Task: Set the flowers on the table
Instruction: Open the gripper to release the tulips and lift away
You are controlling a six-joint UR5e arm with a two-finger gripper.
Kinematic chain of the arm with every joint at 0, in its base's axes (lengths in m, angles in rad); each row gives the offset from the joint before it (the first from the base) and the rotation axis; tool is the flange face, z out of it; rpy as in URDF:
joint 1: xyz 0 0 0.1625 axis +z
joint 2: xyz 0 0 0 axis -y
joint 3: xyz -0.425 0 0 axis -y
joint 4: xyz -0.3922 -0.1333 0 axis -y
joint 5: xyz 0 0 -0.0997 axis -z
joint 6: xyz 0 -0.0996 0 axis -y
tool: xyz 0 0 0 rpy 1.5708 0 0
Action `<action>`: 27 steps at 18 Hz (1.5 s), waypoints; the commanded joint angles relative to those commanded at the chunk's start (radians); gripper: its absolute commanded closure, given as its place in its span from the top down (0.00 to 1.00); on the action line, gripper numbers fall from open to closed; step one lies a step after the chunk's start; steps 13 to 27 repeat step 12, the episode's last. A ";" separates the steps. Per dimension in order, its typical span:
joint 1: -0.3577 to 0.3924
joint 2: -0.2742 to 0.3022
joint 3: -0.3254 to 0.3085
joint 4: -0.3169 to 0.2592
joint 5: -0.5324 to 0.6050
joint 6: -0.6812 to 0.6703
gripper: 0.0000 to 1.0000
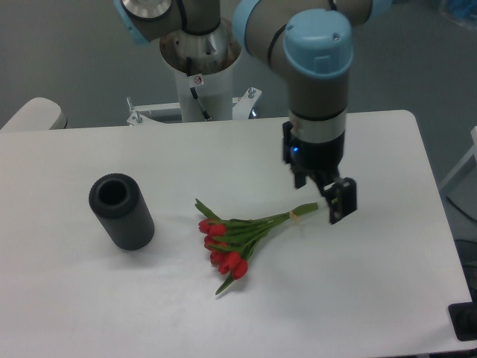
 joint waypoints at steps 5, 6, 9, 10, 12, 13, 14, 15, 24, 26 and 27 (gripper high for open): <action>0.034 0.000 0.008 -0.011 -0.002 0.119 1.00; 0.037 0.000 0.008 -0.018 -0.018 0.119 1.00; 0.037 0.005 0.008 -0.018 -0.057 0.117 1.00; 0.037 0.005 0.008 -0.018 -0.057 0.117 1.00; 0.037 0.005 0.008 -0.018 -0.058 0.117 1.00; 0.037 0.005 0.008 -0.018 -0.058 0.117 1.00; 0.037 0.005 0.008 -0.018 -0.058 0.117 1.00; 0.037 0.005 0.008 -0.018 -0.058 0.117 1.00; 0.037 0.005 0.008 -0.018 -0.058 0.117 1.00; 0.037 0.005 0.008 -0.018 -0.058 0.117 1.00; 0.037 0.005 0.008 -0.018 -0.058 0.117 1.00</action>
